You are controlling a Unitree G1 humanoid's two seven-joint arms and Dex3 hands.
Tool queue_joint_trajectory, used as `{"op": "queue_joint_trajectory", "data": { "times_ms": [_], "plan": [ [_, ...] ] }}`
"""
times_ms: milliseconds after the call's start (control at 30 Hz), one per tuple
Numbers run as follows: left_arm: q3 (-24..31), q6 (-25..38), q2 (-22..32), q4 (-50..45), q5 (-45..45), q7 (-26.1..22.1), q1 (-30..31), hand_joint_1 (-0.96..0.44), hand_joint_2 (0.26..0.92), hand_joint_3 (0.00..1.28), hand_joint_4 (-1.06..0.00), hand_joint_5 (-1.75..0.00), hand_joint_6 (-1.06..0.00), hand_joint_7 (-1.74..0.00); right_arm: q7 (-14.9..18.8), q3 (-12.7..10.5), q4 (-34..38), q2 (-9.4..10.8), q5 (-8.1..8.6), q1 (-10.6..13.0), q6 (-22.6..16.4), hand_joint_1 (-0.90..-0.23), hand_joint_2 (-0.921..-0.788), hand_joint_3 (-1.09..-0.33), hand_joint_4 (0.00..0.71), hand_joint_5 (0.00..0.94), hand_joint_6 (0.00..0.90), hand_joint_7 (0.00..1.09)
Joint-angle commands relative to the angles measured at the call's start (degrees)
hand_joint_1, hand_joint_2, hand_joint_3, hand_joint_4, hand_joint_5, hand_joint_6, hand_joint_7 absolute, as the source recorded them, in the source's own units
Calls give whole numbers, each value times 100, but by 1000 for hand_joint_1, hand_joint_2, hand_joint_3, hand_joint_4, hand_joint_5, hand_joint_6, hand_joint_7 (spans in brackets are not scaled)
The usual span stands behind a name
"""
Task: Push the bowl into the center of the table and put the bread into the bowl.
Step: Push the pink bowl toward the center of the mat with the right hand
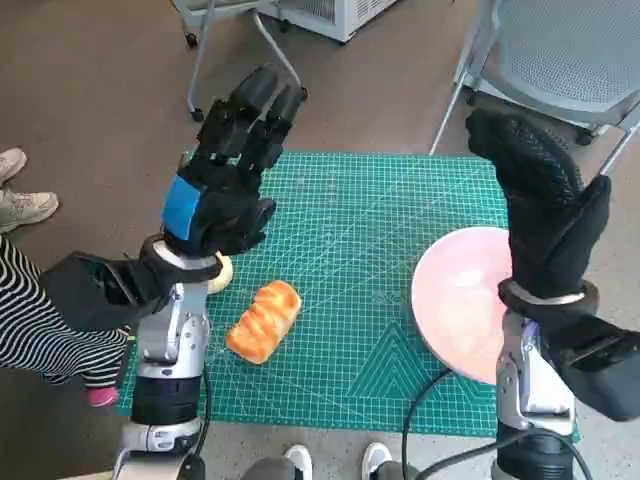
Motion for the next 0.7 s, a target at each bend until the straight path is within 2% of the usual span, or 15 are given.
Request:
{"op": "queue_joint_trajectory", "data": {
  "times_ms": [33,700],
  "plan": [
    [-29,15,48,-33,43,17,-35,-689,921,429,-92,-1,1,-328,35,10,58,-19,-37,90,67,-656,-921,-695,187,0,23,557],
    [-83,194,34,-177,-10,24,-20,-679,921,395,-89,0,1,-347,22,7,75,-14,-46,93,72,-651,-921,-696,187,0,21,560]
  ]
}}
